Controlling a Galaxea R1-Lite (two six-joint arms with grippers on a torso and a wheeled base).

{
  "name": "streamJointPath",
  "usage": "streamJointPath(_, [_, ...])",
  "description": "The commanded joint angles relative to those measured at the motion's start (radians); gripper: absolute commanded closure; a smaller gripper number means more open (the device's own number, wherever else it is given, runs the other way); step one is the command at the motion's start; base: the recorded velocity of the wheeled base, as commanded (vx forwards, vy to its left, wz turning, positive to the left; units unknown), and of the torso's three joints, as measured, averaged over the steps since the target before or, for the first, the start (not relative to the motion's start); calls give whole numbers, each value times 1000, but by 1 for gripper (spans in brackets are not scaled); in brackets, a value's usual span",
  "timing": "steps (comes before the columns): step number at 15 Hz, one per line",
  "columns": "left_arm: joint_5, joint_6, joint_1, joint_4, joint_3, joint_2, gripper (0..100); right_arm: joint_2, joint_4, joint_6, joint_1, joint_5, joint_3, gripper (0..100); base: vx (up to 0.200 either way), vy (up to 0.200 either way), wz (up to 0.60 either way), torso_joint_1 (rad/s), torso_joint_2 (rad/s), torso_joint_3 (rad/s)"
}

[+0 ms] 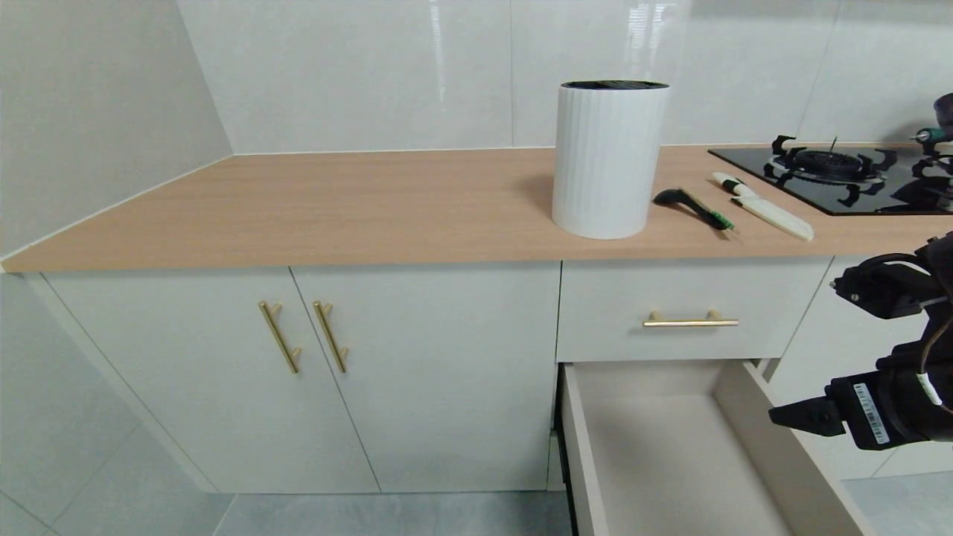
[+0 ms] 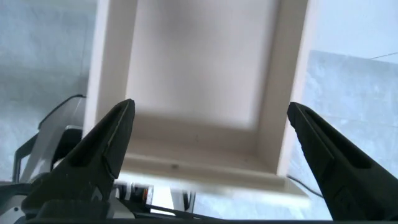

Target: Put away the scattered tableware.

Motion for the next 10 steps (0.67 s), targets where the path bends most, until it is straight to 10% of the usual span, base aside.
streamJointPath(1, [0, 0, 0, 0, 0, 0, 0, 2, -1, 0, 1, 0, 0, 0, 0, 0, 0, 290, -471, -281])
streamJointPath(10, [0, 0, 0, 0, 0, 0, 0, 17, -66, -46, -48, 0, 3, 0, 0, 0, 0, 224, -474, -267])
